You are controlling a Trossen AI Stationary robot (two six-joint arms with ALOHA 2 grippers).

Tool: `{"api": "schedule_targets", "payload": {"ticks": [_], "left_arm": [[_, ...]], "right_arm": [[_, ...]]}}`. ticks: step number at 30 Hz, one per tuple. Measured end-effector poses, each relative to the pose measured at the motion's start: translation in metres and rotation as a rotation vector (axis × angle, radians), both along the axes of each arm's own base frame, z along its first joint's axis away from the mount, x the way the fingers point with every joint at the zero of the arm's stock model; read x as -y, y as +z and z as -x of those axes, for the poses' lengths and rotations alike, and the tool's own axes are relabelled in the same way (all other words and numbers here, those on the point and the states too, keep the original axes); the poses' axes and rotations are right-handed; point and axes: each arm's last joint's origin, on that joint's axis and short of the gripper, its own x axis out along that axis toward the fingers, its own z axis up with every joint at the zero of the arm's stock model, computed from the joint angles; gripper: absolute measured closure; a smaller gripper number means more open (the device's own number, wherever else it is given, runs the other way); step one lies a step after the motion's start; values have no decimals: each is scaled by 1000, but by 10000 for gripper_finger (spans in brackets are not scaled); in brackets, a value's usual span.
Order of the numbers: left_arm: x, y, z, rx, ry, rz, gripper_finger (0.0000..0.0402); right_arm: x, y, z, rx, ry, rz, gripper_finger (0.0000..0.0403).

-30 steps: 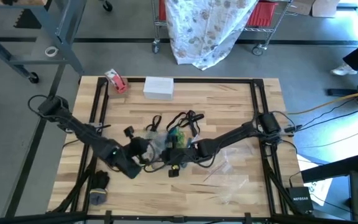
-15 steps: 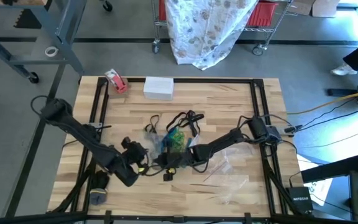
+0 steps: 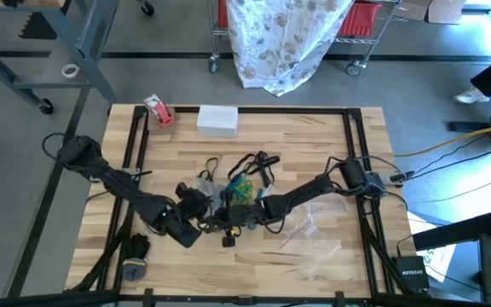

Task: Sort rubber bands
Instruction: Open the transparent zip bag, then put the blue rubber band into the transparent zip bag

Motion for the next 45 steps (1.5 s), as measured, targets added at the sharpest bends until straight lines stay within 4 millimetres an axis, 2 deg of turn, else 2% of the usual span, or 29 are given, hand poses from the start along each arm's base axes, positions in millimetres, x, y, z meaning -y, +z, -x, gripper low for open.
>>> {"api": "schedule_targets", "payload": {"ticks": [7,14,21,23,27,32,35,39,45], "left_arm": [[-3,3,2,-11,6,-45,401],[-6,-2,13,-86,34,-50,401],[1,-3,18,-124,-20,-37,401],[3,-4,19,-124,-22,-17,401],[2,-6,27,-120,41,56,401],[-1,-9,37,-122,132,110,401],[0,-9,37,-92,155,146,401],[4,-7,32,-52,129,177,401],[8,-6,27,-48,73,165,401]], "right_arm": [[-3,-3,2,-39,16,-5,400],[-3,-7,5,-112,23,-96,400],[-2,-7,6,-118,-80,-176,395],[-1,-2,7,-122,-65,-138,380],[0,19,17,-156,-56,-17,331],[8,40,41,-327,-42,106,272],[10,48,53,-422,26,127,252],[9,43,59,-488,124,149,245],[6,20,50,-363,173,118,244]]}}
